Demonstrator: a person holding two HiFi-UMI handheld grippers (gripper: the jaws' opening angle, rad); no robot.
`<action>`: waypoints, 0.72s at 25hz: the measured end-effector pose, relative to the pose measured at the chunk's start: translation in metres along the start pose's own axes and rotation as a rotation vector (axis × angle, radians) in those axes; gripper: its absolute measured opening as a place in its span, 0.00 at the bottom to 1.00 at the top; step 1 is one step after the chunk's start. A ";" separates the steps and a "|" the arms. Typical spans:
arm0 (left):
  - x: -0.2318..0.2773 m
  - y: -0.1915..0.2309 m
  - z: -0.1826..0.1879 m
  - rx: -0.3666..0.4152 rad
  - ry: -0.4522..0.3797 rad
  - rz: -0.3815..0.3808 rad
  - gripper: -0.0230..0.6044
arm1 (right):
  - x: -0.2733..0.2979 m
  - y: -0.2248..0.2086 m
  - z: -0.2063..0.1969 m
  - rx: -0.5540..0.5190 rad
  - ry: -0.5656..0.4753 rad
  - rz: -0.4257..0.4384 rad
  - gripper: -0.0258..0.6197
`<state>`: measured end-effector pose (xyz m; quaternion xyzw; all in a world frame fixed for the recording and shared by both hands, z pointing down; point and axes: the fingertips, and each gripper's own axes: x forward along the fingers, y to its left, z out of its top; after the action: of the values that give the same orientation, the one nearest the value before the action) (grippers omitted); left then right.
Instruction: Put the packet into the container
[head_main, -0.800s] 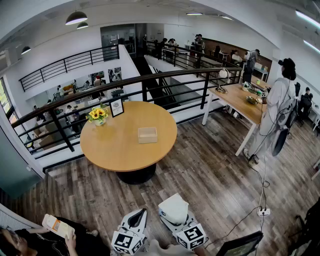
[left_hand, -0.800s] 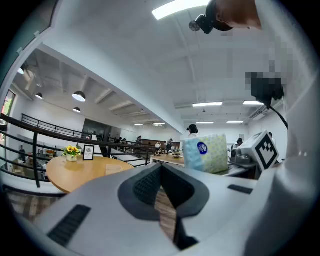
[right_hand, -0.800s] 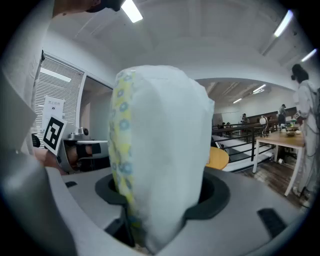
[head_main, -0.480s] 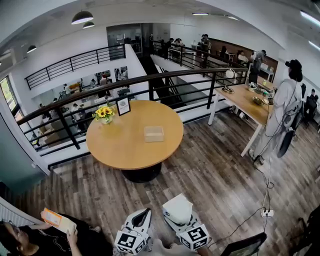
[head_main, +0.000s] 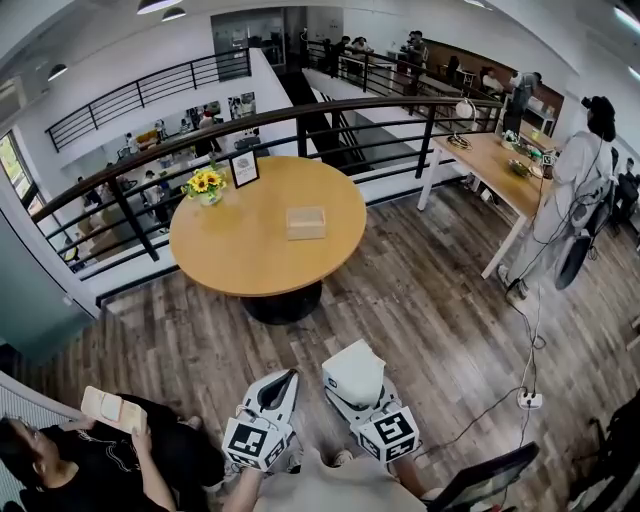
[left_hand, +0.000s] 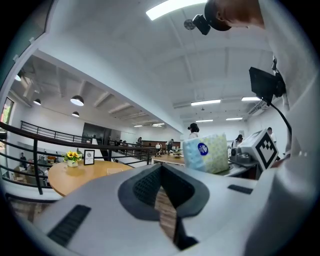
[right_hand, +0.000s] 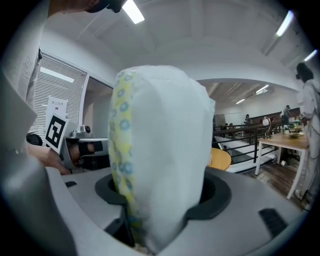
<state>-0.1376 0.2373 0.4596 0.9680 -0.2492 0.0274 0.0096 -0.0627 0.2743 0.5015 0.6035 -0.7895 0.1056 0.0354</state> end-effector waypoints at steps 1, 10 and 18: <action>0.002 -0.001 0.001 0.004 -0.002 0.000 0.04 | 0.000 -0.002 0.000 -0.003 0.000 -0.001 0.51; 0.020 -0.009 -0.008 0.013 0.010 0.022 0.04 | 0.001 -0.019 -0.003 0.009 -0.009 -0.006 0.51; 0.047 -0.021 -0.011 0.031 0.029 0.034 0.04 | 0.003 -0.042 -0.005 -0.007 -0.021 0.026 0.51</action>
<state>-0.0873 0.2332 0.4732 0.9632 -0.2650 0.0456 -0.0025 -0.0232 0.2620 0.5123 0.5939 -0.7982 0.0969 0.0282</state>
